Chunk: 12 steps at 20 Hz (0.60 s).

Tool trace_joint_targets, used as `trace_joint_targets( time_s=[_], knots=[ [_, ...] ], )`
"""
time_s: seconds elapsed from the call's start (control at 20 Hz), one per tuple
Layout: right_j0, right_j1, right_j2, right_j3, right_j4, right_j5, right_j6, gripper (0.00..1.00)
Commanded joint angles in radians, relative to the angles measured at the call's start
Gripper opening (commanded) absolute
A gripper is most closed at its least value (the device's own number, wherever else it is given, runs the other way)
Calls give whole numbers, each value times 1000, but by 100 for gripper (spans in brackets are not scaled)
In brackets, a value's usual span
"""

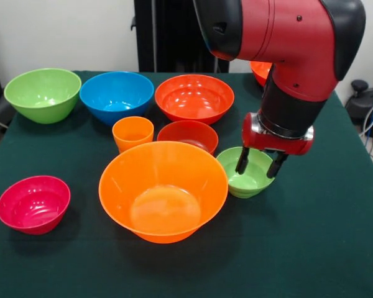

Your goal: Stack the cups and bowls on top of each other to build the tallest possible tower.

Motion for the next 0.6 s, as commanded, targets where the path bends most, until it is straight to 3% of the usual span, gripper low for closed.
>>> trace_joint_targets(
  time_s=[0.05, 0.6],
  knots=[
    [35, -7, 78, 3, -8, 23, 23, 100],
    [24, 0, 90, -12, 18, 74, 17, 100]
  ],
)
